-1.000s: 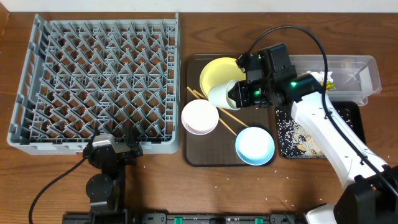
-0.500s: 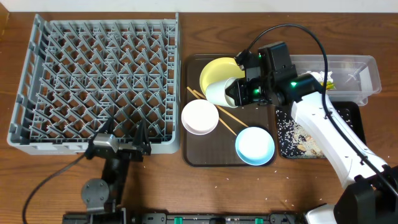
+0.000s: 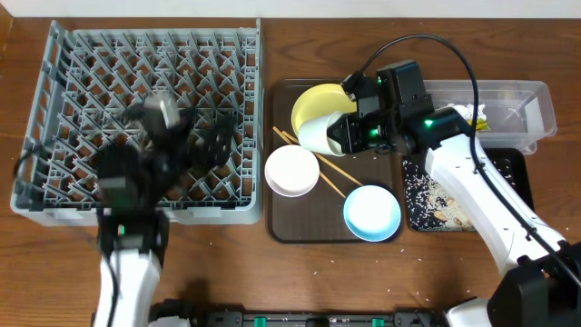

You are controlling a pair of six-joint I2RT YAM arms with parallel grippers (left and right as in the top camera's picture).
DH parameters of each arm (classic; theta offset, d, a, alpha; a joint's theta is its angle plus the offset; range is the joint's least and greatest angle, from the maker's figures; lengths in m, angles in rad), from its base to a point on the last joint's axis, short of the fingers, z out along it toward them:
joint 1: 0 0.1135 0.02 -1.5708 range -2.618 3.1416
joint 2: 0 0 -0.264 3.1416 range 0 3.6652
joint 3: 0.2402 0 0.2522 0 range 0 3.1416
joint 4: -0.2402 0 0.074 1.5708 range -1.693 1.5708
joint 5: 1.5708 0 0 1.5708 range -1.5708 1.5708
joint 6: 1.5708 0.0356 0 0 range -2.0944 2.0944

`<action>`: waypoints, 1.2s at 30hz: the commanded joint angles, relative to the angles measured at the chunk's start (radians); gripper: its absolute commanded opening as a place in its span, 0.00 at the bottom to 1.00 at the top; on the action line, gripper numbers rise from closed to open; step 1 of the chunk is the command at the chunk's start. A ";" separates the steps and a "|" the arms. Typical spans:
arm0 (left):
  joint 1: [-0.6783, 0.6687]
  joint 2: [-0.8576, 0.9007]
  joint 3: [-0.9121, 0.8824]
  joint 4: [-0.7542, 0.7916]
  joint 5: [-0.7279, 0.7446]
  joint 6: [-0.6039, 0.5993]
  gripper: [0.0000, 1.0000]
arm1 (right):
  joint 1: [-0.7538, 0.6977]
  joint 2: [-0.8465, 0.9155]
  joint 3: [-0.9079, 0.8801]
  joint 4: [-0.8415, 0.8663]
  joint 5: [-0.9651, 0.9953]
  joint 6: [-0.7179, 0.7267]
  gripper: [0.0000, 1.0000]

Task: Sort waste into correct bins and load items into the dishwasher
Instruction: 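Move the white cup left and grasp it with the left gripper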

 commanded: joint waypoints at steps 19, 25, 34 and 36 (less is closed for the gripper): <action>0.005 0.282 0.046 0.126 0.476 -1.104 0.92 | -0.009 0.108 0.005 0.332 -0.204 0.137 0.01; 0.005 0.282 0.045 0.126 0.570 -0.940 0.92 | -0.009 0.225 0.005 0.607 -0.542 0.196 0.01; 0.005 0.282 0.046 0.126 0.727 -0.795 0.92 | 0.037 0.336 0.005 0.880 -0.830 0.299 0.01; 0.005 0.282 0.045 0.126 0.747 -0.774 0.92 | 0.047 0.341 0.005 0.880 -0.867 0.299 0.01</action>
